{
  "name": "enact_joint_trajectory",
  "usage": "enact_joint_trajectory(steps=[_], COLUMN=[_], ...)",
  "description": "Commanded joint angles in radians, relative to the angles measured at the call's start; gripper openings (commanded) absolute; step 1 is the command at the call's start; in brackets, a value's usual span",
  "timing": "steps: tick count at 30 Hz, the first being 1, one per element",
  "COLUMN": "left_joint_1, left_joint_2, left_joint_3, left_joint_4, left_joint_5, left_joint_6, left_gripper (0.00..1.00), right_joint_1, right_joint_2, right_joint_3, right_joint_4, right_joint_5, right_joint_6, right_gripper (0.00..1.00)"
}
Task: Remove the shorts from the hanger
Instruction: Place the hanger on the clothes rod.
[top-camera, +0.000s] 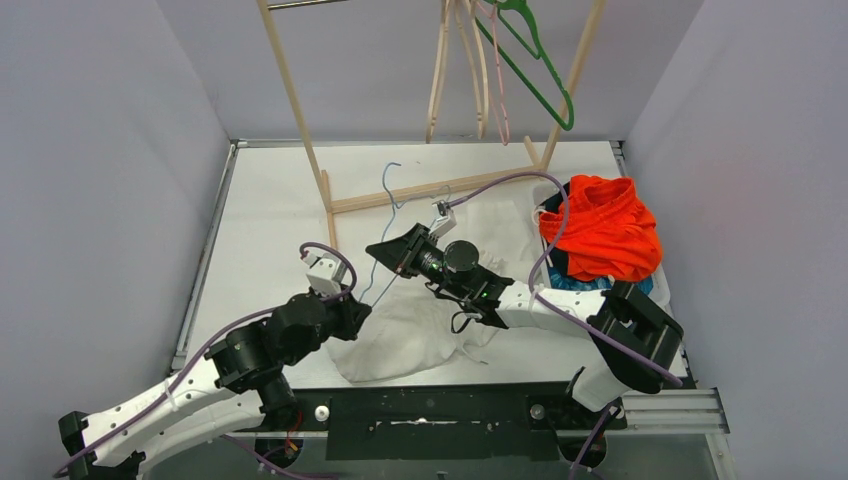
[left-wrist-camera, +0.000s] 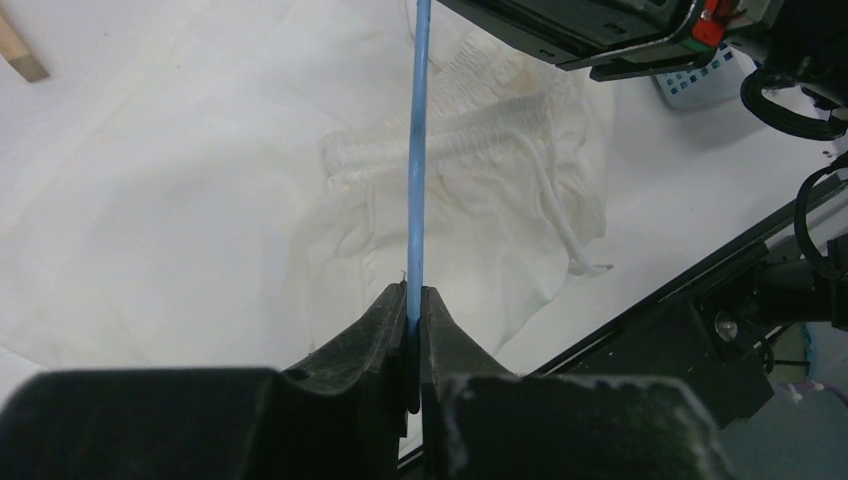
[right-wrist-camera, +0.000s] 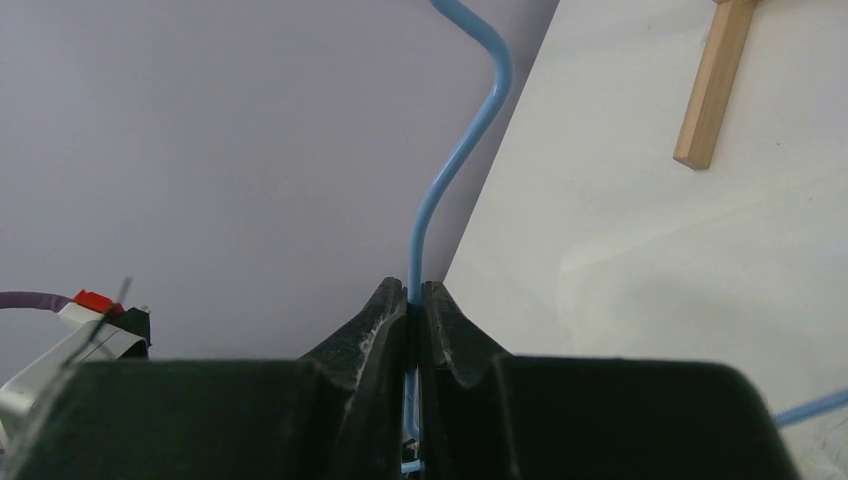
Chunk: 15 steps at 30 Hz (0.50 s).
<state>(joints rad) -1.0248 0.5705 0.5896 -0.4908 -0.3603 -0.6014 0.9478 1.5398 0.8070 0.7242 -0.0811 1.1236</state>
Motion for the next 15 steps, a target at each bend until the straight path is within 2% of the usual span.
enact_joint_trajectory(steps=[1,5,11,15], left_joint_1=[-0.001,-0.001,-0.001,-0.001], left_joint_2=[-0.004,0.009,0.050,0.087], left_joint_3=[0.050,0.062,0.121,0.162], left_joint_4=[-0.001,-0.009,-0.076,-0.113], left_joint_5=[-0.010,-0.015,-0.098,-0.155], left_joint_6=[-0.027,-0.029,-0.039,-0.041], left_gripper=[0.00,0.00,0.00,0.00], right_joint_1=[-0.010,-0.012,-0.024,-0.026], right_joint_2=[-0.048,-0.040,-0.066,-0.129], right_joint_3=[0.006,0.010,-0.009,-0.050], right_joint_4=[0.049,0.050,0.050,0.036], right_joint_5=[-0.005,-0.026,-0.043,-0.014], right_joint_6=[-0.010,-0.005,-0.010,-0.042], right_gripper=[0.00,0.07,0.43,0.54])
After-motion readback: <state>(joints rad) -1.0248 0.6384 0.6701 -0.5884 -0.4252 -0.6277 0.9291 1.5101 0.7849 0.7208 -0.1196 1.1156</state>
